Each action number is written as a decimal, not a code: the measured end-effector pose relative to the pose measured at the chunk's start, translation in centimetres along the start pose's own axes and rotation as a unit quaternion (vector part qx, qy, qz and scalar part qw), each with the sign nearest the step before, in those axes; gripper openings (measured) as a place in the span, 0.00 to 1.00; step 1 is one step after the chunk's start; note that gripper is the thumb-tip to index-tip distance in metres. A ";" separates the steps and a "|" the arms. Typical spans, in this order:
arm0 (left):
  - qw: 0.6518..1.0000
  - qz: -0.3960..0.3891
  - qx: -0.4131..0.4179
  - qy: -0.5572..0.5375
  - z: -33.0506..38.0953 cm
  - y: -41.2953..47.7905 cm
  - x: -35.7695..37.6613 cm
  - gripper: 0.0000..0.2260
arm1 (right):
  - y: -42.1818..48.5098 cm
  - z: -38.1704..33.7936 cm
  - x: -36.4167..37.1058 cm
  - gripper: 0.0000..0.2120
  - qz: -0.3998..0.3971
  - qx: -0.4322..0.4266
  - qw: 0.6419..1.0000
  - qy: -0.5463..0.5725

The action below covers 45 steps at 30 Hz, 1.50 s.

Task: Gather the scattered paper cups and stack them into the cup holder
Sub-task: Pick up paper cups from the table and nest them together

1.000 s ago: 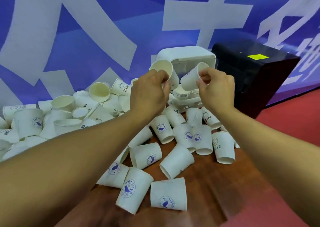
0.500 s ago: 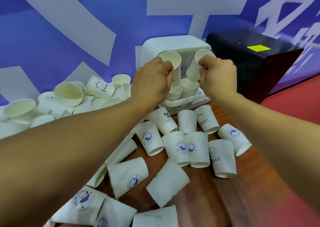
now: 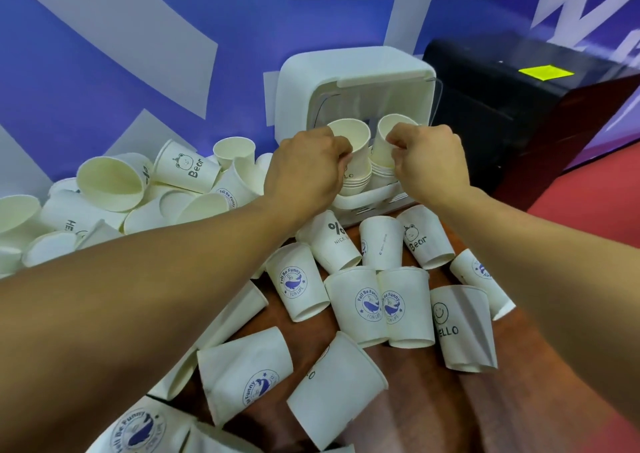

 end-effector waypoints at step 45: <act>0.983 -0.170 0.013 0.068 0.8 0.7 3.1 0.13 | -0.8 0.6 3.5 0.13 -0.081 -0.021 0.996 -0.010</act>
Point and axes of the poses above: each hand's wrist, its own y-axis towards the middle knuckle, its own x-axis out of the palm, z = x × y, the point moved 1 cm from there along y, towards the middle knuckle, and after that the axes turned 11 degrees about z, right-handed, at the moved point
